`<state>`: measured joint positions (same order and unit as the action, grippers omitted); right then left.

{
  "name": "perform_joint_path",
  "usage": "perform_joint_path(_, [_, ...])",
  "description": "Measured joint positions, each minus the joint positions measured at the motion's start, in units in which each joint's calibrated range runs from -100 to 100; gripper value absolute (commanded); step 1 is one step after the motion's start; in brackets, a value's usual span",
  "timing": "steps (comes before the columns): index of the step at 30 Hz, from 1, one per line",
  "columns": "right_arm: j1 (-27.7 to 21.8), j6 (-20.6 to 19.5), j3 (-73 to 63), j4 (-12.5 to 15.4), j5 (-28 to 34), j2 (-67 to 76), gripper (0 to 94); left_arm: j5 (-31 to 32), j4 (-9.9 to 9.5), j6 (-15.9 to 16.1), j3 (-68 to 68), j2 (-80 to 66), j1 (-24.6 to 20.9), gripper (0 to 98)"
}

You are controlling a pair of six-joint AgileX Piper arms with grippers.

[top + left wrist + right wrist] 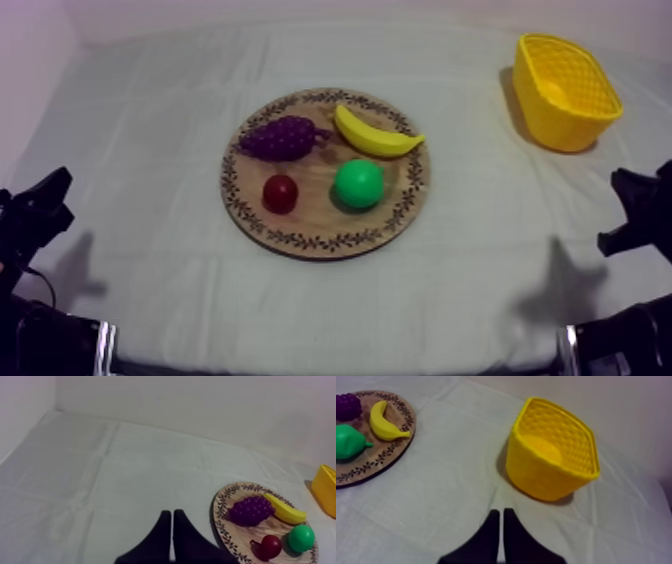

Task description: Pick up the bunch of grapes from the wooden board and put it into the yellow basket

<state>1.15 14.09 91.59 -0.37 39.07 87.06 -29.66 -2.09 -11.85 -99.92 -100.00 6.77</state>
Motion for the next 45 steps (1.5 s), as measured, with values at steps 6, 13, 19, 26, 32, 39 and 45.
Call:
perform_joint_path(6, [3.11,0.3,-12.41,-1.21,4.09,-11.12,0.5,0.0,0.0,0.0,0.0,0.0,0.0,0.1])
perform_joint_path(13, [7.82,0.26,-30.83,-2.53,12.35,-25.9,0.5,0.0,0.0,0.0,0.0,0.0,0.0,0.1])
perform_joint_path(19, [12.36,0.47,-46.88,-3.18,18.46,-38.65,0.5,0.0,0.0,0.0,0.0,0.0,0.0,0.1])
perform_joint_path(26, [16.1,0.79,-61.26,-4.45,22.54,-50.53,0.5,0.0,0.0,0.0,0.0,0.0,0.0,0.1])
perform_joint_path(32, [18.46,1.09,-68.91,-5.51,24.98,-57.97,0.5,0.0,0.0,0.0,0.0,0.0,0.0,0.1])
perform_joint_path(39, [21.07,2.42,-75.78,-5.78,28.53,-65.51,0.5,0.0,0.0,0.0,0.0,0.0,0.0,0.1])
perform_joint_path(45, [22.84,3.37,-81.79,-5.78,30.73,-72.33,0.5,0.0,0.0,0.0,0.0,0.0,0.0,0.1])
